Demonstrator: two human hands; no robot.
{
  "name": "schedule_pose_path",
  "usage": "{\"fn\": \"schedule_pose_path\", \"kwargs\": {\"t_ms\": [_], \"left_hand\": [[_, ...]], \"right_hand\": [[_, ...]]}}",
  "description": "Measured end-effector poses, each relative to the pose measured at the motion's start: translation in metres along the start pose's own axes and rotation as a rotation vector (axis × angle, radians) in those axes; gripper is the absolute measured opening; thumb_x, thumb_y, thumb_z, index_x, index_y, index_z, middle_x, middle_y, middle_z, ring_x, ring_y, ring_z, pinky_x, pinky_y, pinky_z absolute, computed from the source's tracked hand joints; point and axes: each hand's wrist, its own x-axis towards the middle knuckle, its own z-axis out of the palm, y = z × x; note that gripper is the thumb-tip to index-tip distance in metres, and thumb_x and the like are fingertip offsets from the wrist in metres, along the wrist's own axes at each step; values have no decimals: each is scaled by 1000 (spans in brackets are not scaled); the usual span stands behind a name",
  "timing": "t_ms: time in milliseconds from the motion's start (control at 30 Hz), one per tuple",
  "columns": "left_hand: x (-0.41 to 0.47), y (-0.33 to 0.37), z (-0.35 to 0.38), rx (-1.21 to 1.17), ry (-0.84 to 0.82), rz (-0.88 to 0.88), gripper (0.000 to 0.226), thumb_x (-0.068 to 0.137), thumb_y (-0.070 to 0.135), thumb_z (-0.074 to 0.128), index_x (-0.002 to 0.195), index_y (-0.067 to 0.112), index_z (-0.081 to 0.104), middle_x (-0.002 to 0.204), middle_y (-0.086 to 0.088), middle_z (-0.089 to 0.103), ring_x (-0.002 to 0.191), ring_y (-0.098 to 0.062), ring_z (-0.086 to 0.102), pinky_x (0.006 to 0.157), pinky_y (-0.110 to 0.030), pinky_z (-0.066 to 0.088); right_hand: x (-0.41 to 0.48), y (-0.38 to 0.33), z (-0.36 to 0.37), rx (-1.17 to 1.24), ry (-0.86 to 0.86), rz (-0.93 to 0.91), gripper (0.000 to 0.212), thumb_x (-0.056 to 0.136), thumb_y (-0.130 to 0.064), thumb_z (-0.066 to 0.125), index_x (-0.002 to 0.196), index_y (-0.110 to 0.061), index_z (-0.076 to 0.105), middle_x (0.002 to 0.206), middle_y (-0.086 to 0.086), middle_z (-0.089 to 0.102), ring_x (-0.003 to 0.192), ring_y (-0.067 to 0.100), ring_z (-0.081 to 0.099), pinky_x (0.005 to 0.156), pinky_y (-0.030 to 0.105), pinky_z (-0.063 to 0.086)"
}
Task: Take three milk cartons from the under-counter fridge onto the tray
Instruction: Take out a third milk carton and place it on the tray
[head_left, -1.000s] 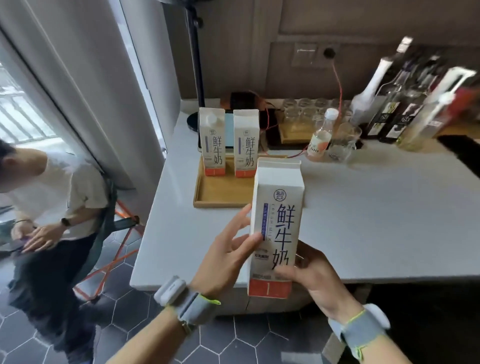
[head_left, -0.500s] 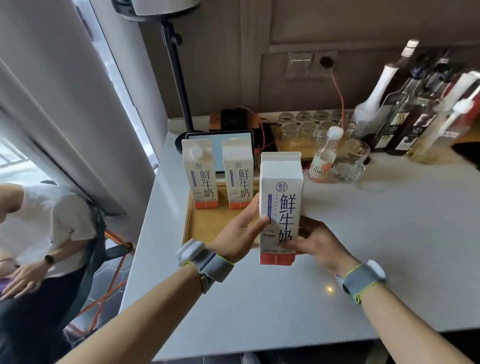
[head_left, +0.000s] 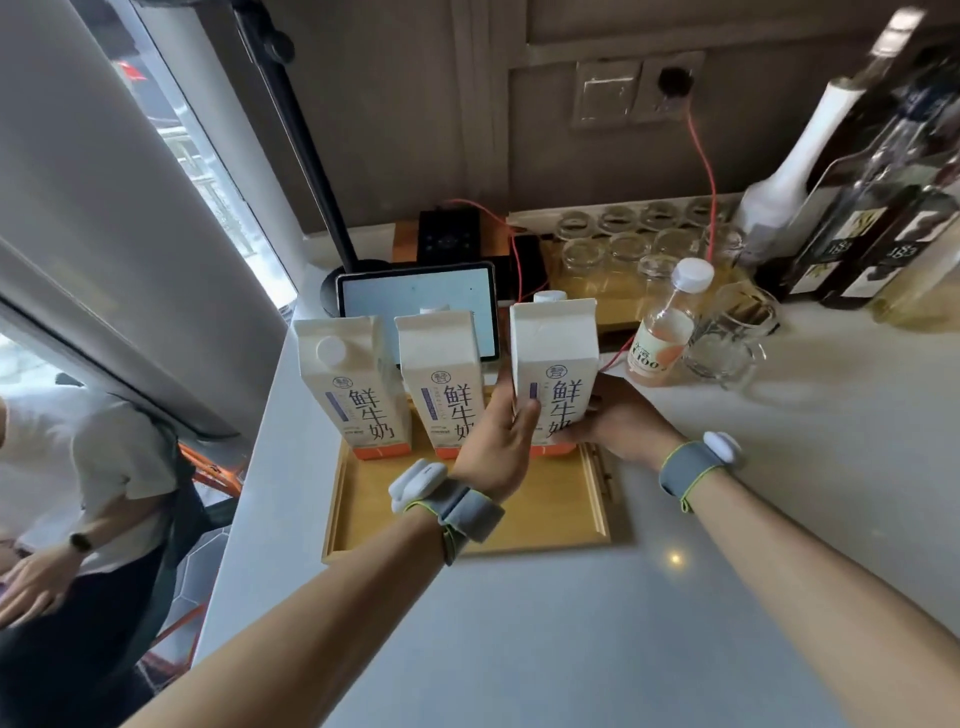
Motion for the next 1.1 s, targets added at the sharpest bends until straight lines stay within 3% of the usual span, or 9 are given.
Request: {"fn": "schedule_pose_path", "kwargs": {"t_ms": [167,267,333,433,567,667,800,967,1100], "left_hand": [[11,-5,3,17,31,-15,49,105,23,41,152,13,31,147,-7,53,137,-20,48,114,-36,40],[13,-10,2,13,34,-34,53,105,22,41,155,14,27,148,-5,52,137,-16,46,116,-34,37],[13,-14,3,15,33,-46,51,105,22,42,154,14,30,145,-6,55,137,-21,47,114,-38,41],[15,-18,4,50,27,-34,53,105,22,41,155,14,27,146,-5,54,134,-10,45,106,-15,36],[17,-20,4,60,33,-37,55,105,22,40,156,15,22,148,-5,51,129,-1,41,92,10,26],[18,-20,5,33,-1,-46,58,105,24,39,158,17,16,154,-4,45,143,-11,34,115,-15,27],[15,-19,5,25,11,-77,54,104,23,41,155,15,26,148,-5,52,137,-16,44,106,-16,34],[7,-12,5,-41,-1,-119,45,104,17,42,148,11,38,146,-9,54,139,-23,45,118,-36,35],[-6,-9,5,-31,-36,-192,36,104,16,40,138,6,46,144,-11,55,136,-25,49,113,-35,40]], "right_hand": [[14,-1,1,-47,-13,-6,62,51,-19,89,94,-57,67,100,-27,76,96,-2,72,74,17,59],[15,4,1,-105,-17,8,59,58,-9,91,98,-46,66,95,-29,76,90,-9,71,71,10,55],[16,9,3,-101,-9,22,59,61,-5,92,104,-36,67,93,-20,77,93,-2,71,77,17,55],[17,13,2,-86,-4,24,59,63,-2,91,107,-32,65,98,-17,75,98,3,70,81,22,56],[17,12,2,-99,-30,32,58,66,-4,90,101,-42,62,91,-27,75,89,-11,68,72,11,53],[16,15,4,-86,-27,23,59,68,-4,89,102,-42,61,98,-23,73,101,-1,67,80,18,53],[15,16,8,-94,-14,-11,60,70,-8,88,105,-47,58,109,-17,71,111,16,67,93,34,54],[3,19,9,-61,41,-10,66,70,-6,87,111,-50,59,104,-27,74,102,-5,69,84,19,53],[-11,22,9,25,104,9,79,74,-14,88,143,-26,51,135,-9,65,121,4,63,104,33,50]]}}
